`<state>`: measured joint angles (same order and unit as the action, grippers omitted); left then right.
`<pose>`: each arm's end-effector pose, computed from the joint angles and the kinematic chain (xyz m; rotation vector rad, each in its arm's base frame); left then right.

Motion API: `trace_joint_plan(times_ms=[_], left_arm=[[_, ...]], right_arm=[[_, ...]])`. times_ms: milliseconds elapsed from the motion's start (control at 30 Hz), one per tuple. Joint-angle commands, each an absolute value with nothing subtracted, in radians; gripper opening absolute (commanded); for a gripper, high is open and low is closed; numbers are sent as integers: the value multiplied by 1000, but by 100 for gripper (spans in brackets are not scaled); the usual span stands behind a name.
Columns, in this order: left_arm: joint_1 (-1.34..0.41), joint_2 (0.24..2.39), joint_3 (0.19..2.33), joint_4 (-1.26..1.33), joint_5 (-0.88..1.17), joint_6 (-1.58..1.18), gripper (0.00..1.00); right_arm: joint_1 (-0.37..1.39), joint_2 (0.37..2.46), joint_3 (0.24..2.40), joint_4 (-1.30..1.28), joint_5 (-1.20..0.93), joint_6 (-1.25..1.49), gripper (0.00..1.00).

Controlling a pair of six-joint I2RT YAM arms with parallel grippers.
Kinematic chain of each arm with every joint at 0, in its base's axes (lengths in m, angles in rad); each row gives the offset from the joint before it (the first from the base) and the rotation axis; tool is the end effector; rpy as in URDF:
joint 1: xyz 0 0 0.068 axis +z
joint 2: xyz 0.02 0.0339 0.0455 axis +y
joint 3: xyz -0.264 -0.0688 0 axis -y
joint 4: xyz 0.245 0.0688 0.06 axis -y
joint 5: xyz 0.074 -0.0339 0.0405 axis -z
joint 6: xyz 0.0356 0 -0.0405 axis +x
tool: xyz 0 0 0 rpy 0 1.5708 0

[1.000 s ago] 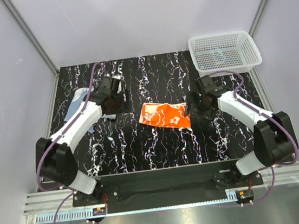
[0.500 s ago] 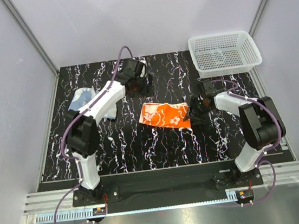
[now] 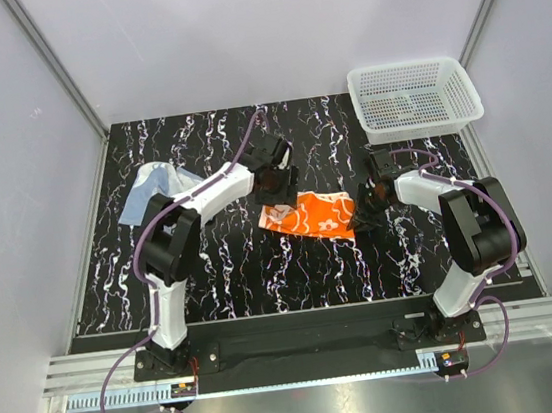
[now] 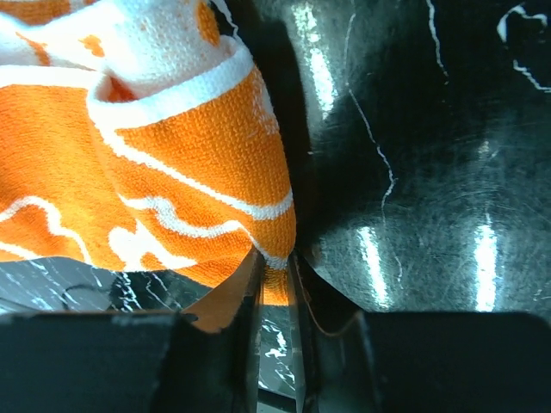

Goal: Roll the towels
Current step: Fold the towel

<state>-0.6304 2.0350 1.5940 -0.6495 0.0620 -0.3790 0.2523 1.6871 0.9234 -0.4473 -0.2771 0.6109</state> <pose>0.3509 -0.2588 0.2021 0.3619 2.6992 -0.3964 0.2950 0.0861 0.1483 0.4408 2.8405 0.5826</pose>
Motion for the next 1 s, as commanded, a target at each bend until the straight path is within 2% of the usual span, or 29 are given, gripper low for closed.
trace_joint_plan(times_ms=[0,133,233,267,433,533,967], left_arm=[[-650,2059,1579,-577,95,-393,65],[-657,2069,1545,-535,124,-410,61],[-658,2086,1546,-528,126,-408,51],[-658,2092,1551,-531,126,-407,47],[-658,2100,1568,-545,107,-402,13],[-657,2079,1575,-557,72,-400,1],[-609,1987,1625,-641,-80,-403,0]], right_arm=[[253,1686,920,-469,-242,580,22],[253,1681,917,-466,-233,578,23],[253,1687,922,-471,-229,574,24],[253,1689,922,-474,-229,572,24],[255,1690,925,-476,-224,572,25],[253,1695,930,-485,-219,568,25],[253,1704,937,-508,-204,551,31]])
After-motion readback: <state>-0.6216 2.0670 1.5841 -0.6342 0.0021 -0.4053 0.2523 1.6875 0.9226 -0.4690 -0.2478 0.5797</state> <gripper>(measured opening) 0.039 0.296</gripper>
